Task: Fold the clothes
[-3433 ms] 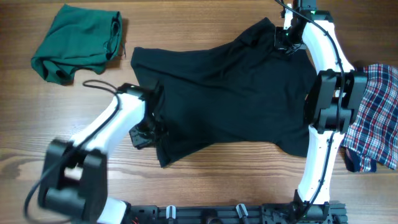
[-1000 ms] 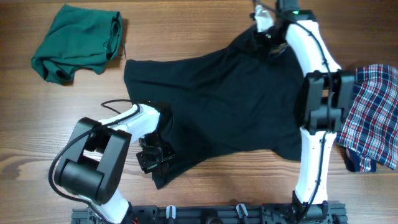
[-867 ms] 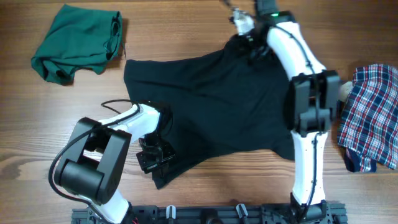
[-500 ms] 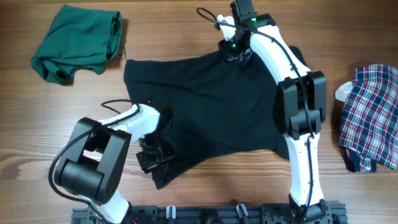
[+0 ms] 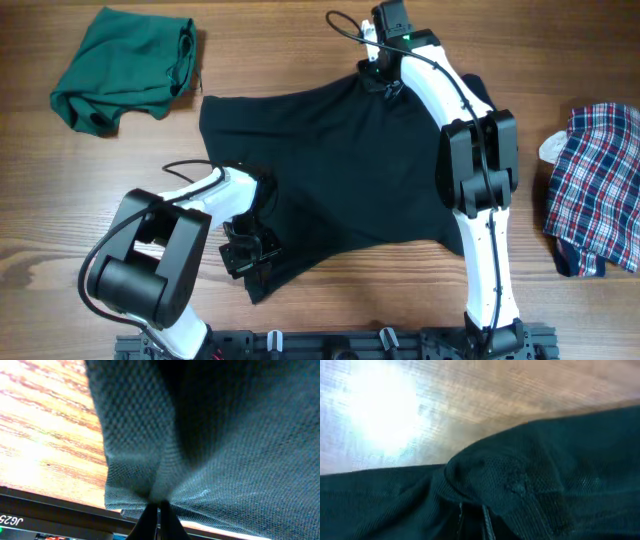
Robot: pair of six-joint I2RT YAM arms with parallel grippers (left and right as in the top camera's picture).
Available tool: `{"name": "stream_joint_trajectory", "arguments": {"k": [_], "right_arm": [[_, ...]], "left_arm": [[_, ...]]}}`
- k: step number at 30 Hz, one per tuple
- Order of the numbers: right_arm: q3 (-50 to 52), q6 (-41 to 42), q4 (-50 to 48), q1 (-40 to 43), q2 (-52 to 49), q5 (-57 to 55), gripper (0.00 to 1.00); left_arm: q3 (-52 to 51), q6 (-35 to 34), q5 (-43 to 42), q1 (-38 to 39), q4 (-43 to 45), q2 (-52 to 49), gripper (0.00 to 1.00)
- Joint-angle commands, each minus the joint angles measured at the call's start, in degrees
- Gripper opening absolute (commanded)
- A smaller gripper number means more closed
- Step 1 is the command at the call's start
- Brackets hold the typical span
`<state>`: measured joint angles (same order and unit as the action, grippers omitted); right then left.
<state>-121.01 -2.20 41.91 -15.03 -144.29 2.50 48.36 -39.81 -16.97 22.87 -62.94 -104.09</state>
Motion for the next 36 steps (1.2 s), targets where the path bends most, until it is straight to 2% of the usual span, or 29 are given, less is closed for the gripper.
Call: {"name": "stream_joint_trajectory", "arguments": {"k": [1, 7, 12, 16, 17, 18, 20, 21, 22, 26, 30, 34, 36], "right_arm": [[-0.24, 2.60, -3.61, 2.36, -5.27, -2.54, 0.13], [-0.24, 3.74, -9.60, 5.31, -6.60, -2.80, 0.14], [-0.26, 3.91, -8.52, 8.24, -6.60, -3.02, 0.15], [-0.26, 3.82, -5.86, 9.49, -6.27, -2.58, 0.18], [-0.28, 3.69, -5.73, 9.44, -5.90, -1.97, 0.24], [-0.39, 3.69, -5.53, 9.27, -4.85, -1.09, 0.45], [-0.98, 3.69, -5.29, 9.20, -1.92, -0.26, 0.71], [-1.05, 3.72, -5.31, 9.20, 0.46, 0.13, 0.93], [-1.05, 3.72, -4.92, 9.22, 3.26, 0.09, 1.00], [-1.05, 3.87, 0.35, 9.27, 9.94, 0.00, 1.00], [-1.05, 8.28, 10.86, 9.27, 14.71, -0.42, 1.00], [-1.03, 8.55, 25.75, 9.27, 16.81, -0.42, 0.99], [-0.26, 11.37, 33.14, 9.33, 16.79, -1.70, 0.88]], "left_arm": [[-1.27, -1.09, 3.98, 0.15, 1.64, -1.66, 0.04], [-1.27, 1.31, 3.98, 0.15, 2.95, -1.66, 0.04], [-0.39, 2.10, 4.87, 0.11, 6.19, -1.51, 0.04], [5.01, 4.55, 7.32, 0.11, 5.07, -0.46, 0.04], [7.06, 5.11, 8.98, 0.11, 4.83, 0.00, 0.04], [9.40, 5.11, 10.64, 0.11, 4.59, 0.48, 0.04], [14.58, 5.49, 13.16, 0.11, 3.98, 1.16, 0.04], [17.59, 7.17, 14.01, 0.09, 3.89, 1.36, 0.04], [21.38, 8.13, 15.54, -0.02, 3.52, 1.36, 0.04], [26.18, 9.22, 18.60, -1.20, 4.09, 1.36, 0.04], [26.62, 13.94, 18.53, -3.06, 11.26, 1.27, 0.04], [26.62, 18.95, 18.36, -4.15, 20.76, 1.20, 0.04], [26.62, 20.15, 17.84, -4.13, 24.74, 0.90, 0.04]]}}
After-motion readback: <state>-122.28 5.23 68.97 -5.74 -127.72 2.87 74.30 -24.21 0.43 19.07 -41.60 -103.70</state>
